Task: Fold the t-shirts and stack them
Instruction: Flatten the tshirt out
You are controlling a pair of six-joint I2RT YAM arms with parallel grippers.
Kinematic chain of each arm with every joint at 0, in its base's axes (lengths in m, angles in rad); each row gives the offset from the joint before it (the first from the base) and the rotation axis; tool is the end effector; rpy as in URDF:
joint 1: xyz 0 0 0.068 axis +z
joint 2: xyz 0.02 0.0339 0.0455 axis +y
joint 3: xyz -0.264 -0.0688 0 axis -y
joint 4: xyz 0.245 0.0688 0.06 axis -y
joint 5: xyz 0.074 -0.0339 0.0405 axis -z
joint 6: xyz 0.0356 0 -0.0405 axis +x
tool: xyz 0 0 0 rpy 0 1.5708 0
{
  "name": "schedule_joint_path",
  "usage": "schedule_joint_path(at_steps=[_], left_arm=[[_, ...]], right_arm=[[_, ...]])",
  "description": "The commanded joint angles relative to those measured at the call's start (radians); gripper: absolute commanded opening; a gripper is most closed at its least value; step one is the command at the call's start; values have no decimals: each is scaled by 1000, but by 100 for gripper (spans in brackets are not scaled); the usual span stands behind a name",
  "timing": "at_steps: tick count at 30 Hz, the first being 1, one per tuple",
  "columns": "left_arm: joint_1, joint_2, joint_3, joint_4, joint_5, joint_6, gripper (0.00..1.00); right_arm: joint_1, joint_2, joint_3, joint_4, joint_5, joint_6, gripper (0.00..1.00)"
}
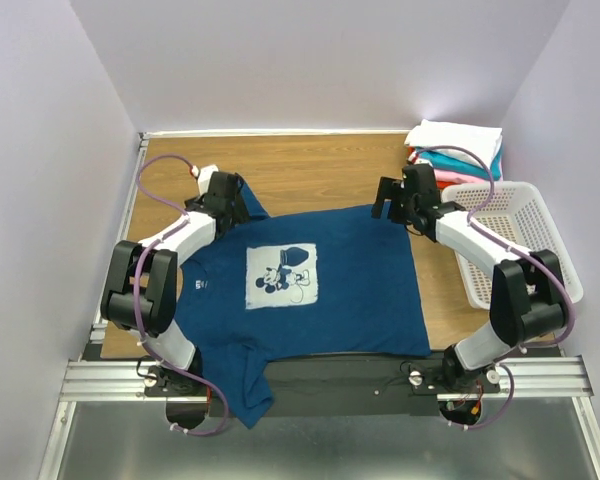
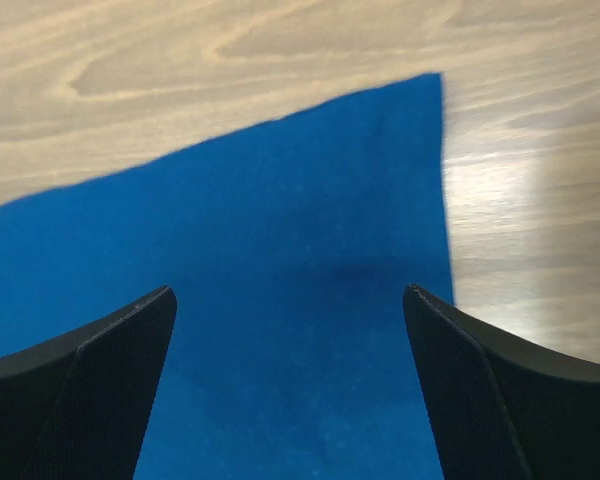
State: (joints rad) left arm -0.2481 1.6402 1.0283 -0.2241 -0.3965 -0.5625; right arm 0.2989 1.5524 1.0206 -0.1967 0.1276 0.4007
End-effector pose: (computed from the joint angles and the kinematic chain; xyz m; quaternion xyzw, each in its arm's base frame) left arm 0.3378 -0.0714 0.2060 -0.2131 0.8926 0.0301 0.3961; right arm 0.3246 0.0953 0.2322 0.0724 0.9083 0.0852 0.4032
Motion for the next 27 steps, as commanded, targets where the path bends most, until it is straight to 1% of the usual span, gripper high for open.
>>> schedule_joint_path(at_steps=[1,3,8,13,14,18,20,23,24,26,27], left_arm=[[6,-49,-54,86,113,-20,98],[6,-24,-53,95,120,-14,98],[6,81,-16,107,154,9,98],[18,220,84,72,148,3,98],[21,234,99,62,151,9,92],[29,286,173,42,157,16,84],[33,320,203,29,160,19,82],[40,377,277,-1,163,29,77],[41,392,321,-20,165,36,73],[47,443,374,-46,168,45,73],[50,457,424,-63,168,55,74]], right_arm=[[-1,72,18,17,-63,-13,100],[-4,130,44,20,-83,-11,100],[-3,242,88,19,-43,16,100],[-4,324,157,19,12,-5,100],[-7,349,177,16,14,-17,100],[-20,403,228,17,3,-16,100],[-27,426,251,14,-6,-17,100],[-44,474,291,14,-20,-17,100],[-50,492,302,13,-23,-17,100],[-64,514,334,11,-32,-19,100],[-70,532,346,10,-45,-20,100]])
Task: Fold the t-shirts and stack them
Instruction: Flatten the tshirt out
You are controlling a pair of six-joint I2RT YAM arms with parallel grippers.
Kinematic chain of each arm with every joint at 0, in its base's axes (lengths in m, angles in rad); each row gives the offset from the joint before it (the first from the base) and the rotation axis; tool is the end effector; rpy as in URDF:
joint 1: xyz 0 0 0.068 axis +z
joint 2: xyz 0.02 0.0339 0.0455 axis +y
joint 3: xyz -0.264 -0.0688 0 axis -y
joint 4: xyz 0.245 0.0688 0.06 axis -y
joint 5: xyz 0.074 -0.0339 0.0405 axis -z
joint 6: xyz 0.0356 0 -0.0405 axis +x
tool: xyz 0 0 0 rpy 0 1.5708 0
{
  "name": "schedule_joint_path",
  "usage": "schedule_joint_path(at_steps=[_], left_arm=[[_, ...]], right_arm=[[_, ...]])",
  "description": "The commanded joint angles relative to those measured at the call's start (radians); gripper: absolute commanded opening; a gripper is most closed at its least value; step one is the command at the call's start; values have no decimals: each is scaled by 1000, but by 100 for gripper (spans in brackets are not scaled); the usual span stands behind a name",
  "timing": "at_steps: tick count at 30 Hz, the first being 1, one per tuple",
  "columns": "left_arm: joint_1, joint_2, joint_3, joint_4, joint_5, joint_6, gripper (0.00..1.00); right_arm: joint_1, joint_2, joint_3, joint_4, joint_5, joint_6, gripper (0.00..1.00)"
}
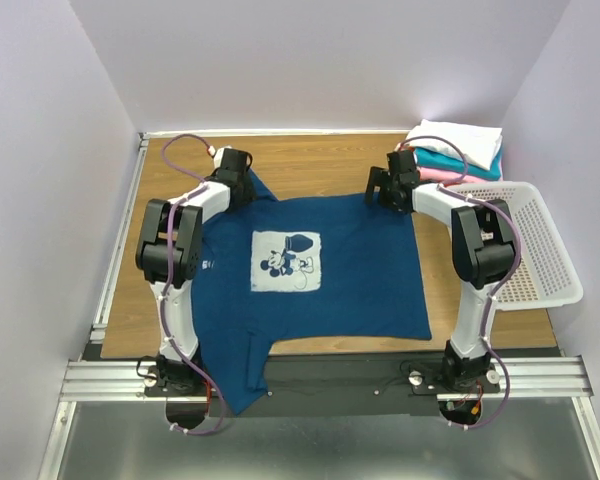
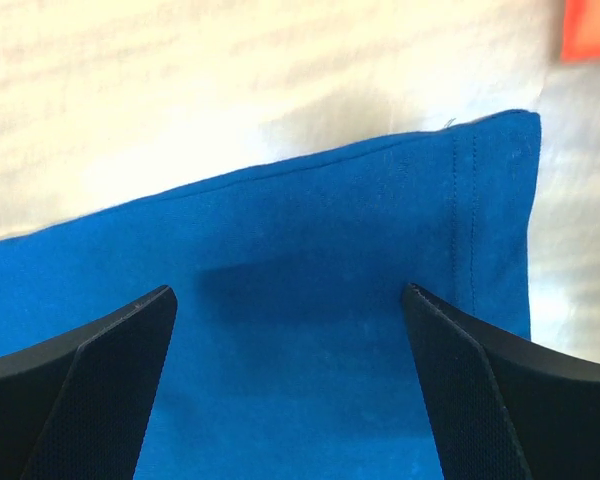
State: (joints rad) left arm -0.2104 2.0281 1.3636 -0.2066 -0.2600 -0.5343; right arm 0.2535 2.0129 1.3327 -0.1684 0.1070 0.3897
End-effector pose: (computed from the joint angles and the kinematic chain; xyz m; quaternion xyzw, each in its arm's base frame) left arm 0.4285 -0.0822 0.1636 -0.1940 0.9121 -0.0102 0.3609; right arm 0.4206 0.1050 0.1626 0.0824 0.9307 0.0641 0.3505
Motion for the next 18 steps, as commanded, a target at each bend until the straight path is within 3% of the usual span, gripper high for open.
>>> schedule_joint_path(at_steps=[1,12,15,18], left_arm=[[17,99,116,-89,37,33,75],[83,377,640,-235,134,99,75],[124,493,799,-278,250,82,77],[155,529,864,-332,315,80,79]], right_arm=[[-28,81,60,-20,-35,-14,100],[-53,293,353,-42,-101,-51,100],[-57,384,471,-51,-167,-41,100],[-62,461,555,-65,-178,-28,100]])
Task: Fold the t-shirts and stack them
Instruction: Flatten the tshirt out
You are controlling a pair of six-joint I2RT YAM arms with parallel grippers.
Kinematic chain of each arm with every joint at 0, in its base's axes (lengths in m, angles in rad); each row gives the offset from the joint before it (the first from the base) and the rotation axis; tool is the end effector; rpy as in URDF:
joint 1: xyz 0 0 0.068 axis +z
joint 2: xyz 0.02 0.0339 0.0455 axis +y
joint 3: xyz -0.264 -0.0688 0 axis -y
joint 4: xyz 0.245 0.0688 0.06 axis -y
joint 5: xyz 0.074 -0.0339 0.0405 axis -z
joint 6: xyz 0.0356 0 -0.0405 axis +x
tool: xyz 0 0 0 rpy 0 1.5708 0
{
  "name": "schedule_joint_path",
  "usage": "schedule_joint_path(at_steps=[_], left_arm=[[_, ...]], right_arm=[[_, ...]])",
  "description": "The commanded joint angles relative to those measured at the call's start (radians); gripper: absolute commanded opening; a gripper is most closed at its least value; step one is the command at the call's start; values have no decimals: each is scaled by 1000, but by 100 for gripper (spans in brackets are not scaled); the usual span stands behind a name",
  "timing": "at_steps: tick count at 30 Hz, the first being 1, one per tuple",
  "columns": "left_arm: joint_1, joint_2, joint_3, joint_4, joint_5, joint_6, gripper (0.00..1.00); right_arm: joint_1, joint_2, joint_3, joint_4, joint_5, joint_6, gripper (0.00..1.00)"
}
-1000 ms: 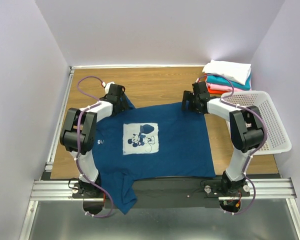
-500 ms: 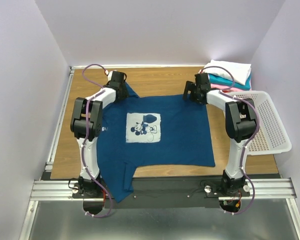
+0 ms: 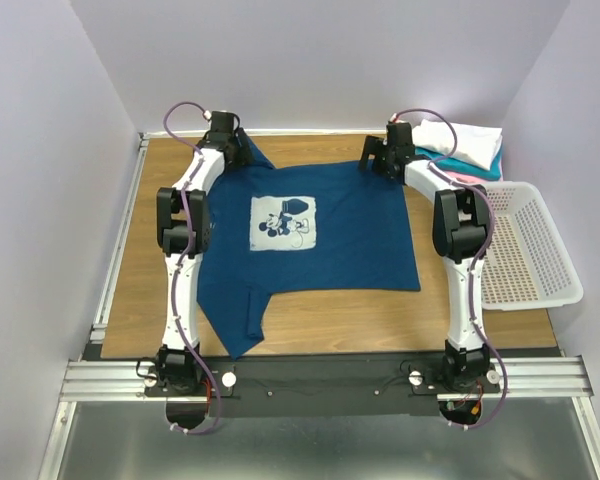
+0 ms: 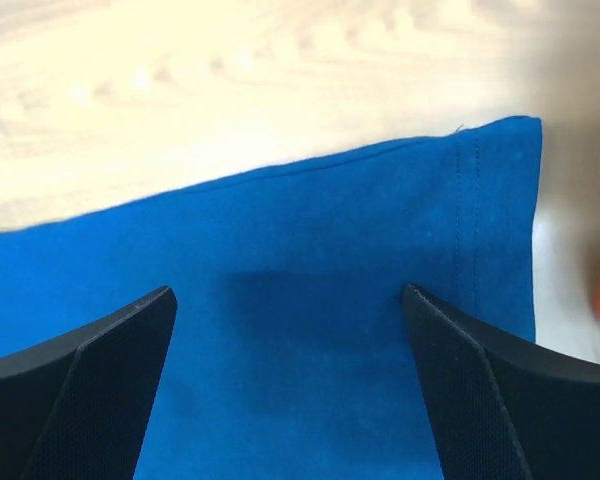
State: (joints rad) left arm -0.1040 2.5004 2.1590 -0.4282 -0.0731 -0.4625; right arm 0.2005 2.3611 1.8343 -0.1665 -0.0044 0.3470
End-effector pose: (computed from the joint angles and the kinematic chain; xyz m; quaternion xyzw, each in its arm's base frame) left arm 0.5584 -0.0557 0.1697 -0.1781 0.9029 -0.0766 0.3836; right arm 0.5231 0.1065 0.1579 0.0653 0.9029 0.1168 0.4084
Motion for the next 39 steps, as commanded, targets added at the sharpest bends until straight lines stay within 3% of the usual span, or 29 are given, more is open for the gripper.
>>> schedule_joint_path(at_steps=[1,4,8,14,16,24,29,35,39], left_arm=[[61,51,53,-89,150,8,74],[64,12,-27,-40,165,24,73],[64,-5,-22,-33,180,31,98],[66,-90,10,-72,145,41,98],[64,-193,-63,-78,137,36,98],[10,-698,-869,227,113,-48,98],[-25,-871,-1177,315,92,-93,98],[-25,-836,-1202,333,53,-84,98],[-20,-732,-1099,306,21,-87,98]], right_arm=[[-10,127,97,-71,-65,26,100],[-18,159,150,-71,-71,40,100],[-23,133,175,-80,-80,6,100],[-24,-17,178,-102,-97,-34,100],[-23,-87,110,-108,-98,-31,100],[28,-465,-404,-87,-63,30,100],[33,-643,-726,-5,-34,102,100],[34,-631,-777,12,-31,98,100],[33,-554,-750,10,-19,99,100]])
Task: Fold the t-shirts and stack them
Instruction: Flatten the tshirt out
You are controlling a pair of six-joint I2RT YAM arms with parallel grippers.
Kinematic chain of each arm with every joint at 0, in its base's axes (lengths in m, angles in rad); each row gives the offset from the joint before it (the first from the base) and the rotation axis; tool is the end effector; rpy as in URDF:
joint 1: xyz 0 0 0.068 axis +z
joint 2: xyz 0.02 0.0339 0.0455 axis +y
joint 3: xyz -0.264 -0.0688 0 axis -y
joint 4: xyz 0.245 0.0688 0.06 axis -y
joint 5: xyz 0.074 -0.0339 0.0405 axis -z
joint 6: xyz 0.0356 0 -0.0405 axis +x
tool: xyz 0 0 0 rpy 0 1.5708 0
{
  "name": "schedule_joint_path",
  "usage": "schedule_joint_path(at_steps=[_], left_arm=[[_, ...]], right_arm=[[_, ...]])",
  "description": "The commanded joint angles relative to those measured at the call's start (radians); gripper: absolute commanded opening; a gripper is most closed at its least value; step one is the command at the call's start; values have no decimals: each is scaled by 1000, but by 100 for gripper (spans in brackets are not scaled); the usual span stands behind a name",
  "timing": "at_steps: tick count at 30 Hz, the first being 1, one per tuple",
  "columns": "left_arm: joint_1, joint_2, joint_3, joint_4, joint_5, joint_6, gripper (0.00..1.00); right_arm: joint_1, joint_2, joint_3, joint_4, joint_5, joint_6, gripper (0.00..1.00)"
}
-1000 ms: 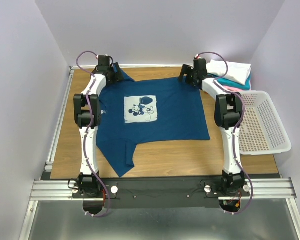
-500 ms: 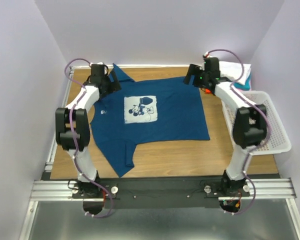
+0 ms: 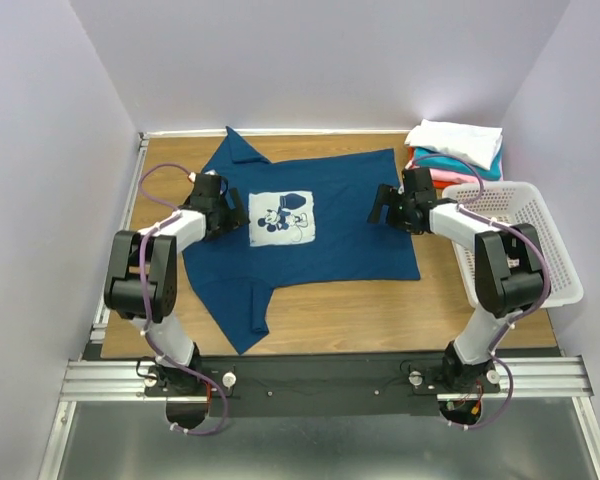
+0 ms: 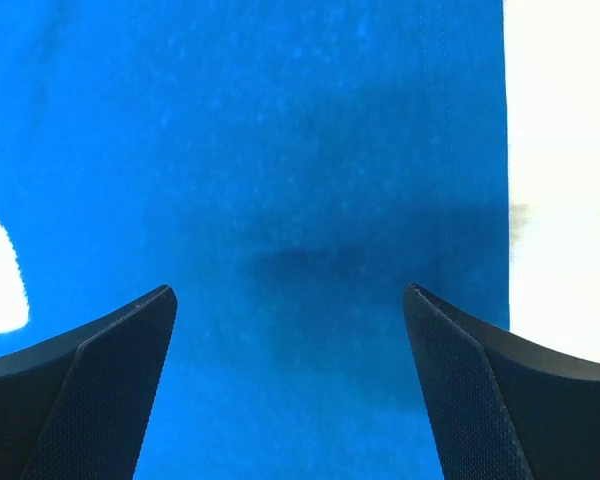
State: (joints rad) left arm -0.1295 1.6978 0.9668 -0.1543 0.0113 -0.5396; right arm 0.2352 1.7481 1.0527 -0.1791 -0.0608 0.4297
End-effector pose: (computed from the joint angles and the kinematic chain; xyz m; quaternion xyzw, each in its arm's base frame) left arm 0.3423 -0.0450 0.1716 -0.1899 0.9225 -0.1154 0.3157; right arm 0.3529 0.0868 0.1784 0.0809 0.9361 0.1383 0.3130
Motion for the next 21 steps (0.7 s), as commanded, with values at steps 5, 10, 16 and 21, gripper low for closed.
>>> schedule_joint_path(at_steps=[5,10,16,21], left_arm=[[13,238,249,-33,-71,6,98],[24,344,386,-103,-85,10,98],[39,367,493,-171,-99,35,98],[34,196,406,-146,-93,9,98]], right_arm=[[-2,129,91,24,56,23,100],[-2,209,159,23,96,15,100],[-2,229,243,21,98,-32,100],[36,73,221,21,1,-126,100]])
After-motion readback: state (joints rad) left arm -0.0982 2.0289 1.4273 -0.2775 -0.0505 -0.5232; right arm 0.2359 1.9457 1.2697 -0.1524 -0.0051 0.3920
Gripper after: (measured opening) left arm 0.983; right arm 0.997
